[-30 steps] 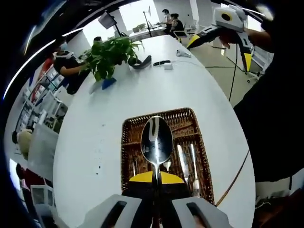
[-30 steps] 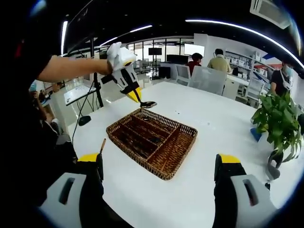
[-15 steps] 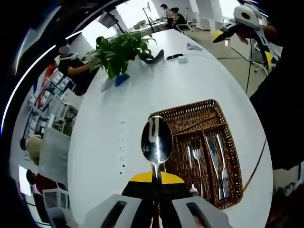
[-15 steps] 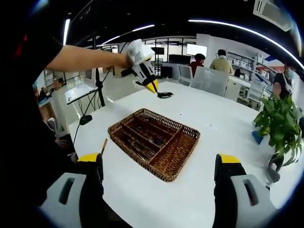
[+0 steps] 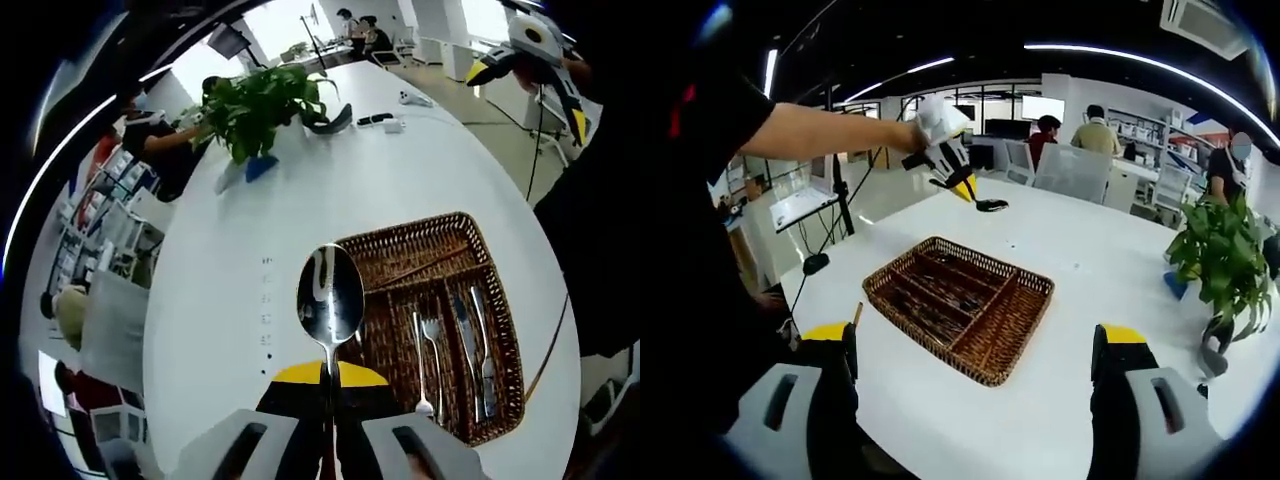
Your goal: Arrange the knives, forks, and spoons in their matching storage slots by inserting each utensil handle-first until every utensil is classified and aligned in the correct compartment
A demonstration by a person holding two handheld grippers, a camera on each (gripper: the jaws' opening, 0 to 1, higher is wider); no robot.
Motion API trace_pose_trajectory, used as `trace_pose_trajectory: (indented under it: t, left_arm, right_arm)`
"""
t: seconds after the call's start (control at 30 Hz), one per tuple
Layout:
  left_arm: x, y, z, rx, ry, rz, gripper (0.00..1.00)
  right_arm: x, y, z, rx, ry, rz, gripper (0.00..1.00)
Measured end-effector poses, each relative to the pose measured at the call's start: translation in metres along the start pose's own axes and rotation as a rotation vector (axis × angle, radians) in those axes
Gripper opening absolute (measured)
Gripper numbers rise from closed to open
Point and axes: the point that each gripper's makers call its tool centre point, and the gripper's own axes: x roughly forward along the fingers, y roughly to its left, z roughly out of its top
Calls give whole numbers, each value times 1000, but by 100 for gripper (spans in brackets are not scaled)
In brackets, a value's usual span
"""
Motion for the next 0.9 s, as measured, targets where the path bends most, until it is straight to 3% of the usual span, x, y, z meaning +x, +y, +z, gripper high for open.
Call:
trace_pose_trajectory:
  t: [0.53, 0.9]
  left_arm:
    - [32, -6, -14, -47, -3, -15, 0]
    - [68, -25, -38, -101, 8, -35, 0]
  right_arm:
    - [-6, -2, -14, 32, 15, -15, 99]
    - [-16, -13, -23, 47, 31, -55, 99]
